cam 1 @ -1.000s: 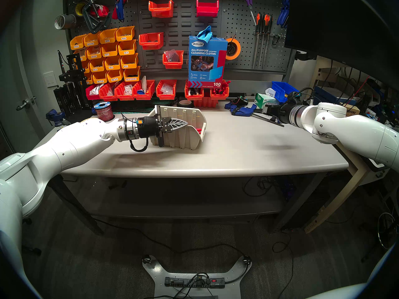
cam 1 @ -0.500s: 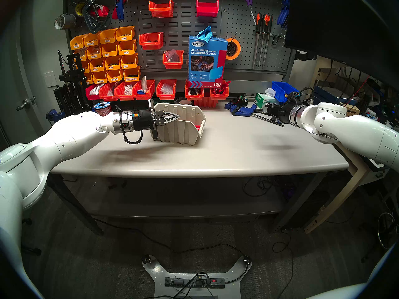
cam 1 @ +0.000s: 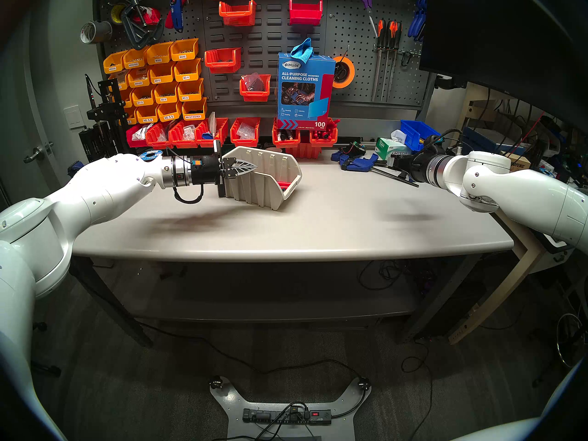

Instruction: Take out tools from the storage box

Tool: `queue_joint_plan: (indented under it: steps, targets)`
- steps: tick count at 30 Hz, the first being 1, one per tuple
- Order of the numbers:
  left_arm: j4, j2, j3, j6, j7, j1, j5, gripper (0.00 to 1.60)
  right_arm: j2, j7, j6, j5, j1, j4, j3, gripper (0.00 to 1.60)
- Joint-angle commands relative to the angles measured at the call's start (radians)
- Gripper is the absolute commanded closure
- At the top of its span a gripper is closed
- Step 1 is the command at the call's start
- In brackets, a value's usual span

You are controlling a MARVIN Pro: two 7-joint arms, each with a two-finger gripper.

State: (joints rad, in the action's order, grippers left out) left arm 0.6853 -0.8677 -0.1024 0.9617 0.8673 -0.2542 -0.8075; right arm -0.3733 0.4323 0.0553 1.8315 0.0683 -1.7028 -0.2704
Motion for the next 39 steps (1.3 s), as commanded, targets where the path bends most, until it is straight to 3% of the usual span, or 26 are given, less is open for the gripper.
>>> queue_joint_plan:
  steps: [1,16,39]
  targets:
    - [-0.059,-0.024,0.020,-0.002,0.098,0.057,0.021,1.60,0.000,0.000,-0.003,-0.003,0.016,0.002,0.013,0.00]
    - [-0.151,-0.026,0.083,-0.002,0.098,0.097,0.066,1.60,0.000,0.000,-0.003,-0.003,0.016,0.002,0.013,0.00]
    - [-0.188,0.029,0.151,-0.002,0.103,0.143,0.092,1.60,0.001,0.000,-0.003,-0.003,0.016,0.002,0.013,0.00]
